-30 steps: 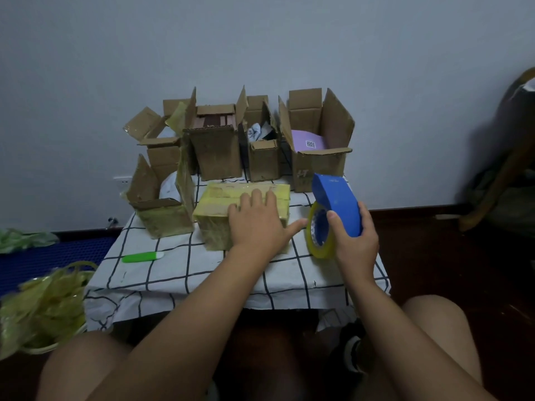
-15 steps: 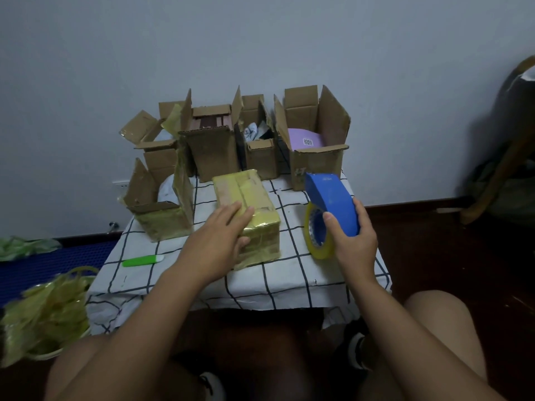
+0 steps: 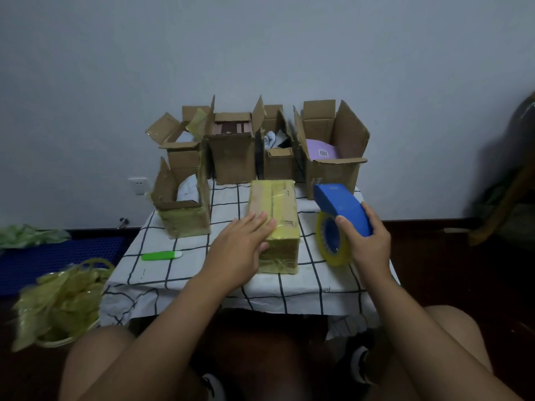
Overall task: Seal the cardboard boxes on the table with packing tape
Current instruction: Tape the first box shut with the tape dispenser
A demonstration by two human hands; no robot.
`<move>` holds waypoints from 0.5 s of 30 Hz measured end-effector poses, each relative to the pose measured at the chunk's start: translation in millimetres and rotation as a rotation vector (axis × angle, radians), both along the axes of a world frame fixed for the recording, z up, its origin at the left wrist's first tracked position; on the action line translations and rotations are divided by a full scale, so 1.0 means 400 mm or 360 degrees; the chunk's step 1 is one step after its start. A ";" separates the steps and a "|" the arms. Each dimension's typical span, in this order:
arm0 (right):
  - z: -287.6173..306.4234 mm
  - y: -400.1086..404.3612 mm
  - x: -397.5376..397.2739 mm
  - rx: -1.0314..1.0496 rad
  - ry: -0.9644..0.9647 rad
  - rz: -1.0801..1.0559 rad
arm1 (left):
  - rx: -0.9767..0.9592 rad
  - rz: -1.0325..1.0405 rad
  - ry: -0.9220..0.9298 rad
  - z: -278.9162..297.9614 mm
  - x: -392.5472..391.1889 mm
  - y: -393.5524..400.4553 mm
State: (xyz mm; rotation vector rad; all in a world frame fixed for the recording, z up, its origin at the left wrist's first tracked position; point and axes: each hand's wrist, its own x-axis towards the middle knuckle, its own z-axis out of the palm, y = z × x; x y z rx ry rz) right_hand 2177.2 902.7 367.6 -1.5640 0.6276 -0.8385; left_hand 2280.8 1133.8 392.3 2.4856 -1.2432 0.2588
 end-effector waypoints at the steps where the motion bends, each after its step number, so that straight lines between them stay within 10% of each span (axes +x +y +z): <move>1: 0.017 -0.006 -0.004 0.0046 -0.0026 0.0012 | 0.0022 0.0022 0.0089 0.008 -0.003 -0.001; 4: 0.075 -0.024 -0.035 0.0146 -0.0198 0.0050 | -0.0003 0.0012 0.0472 0.041 -0.011 -0.002; 11: 0.178 -0.027 -0.140 0.0462 -0.0508 0.0525 | -0.1102 0.0260 0.1420 0.163 -0.076 -0.064; 15: 0.185 -0.009 -0.168 0.0541 -0.0572 0.0760 | -0.0924 0.0239 0.1985 0.215 -0.120 -0.083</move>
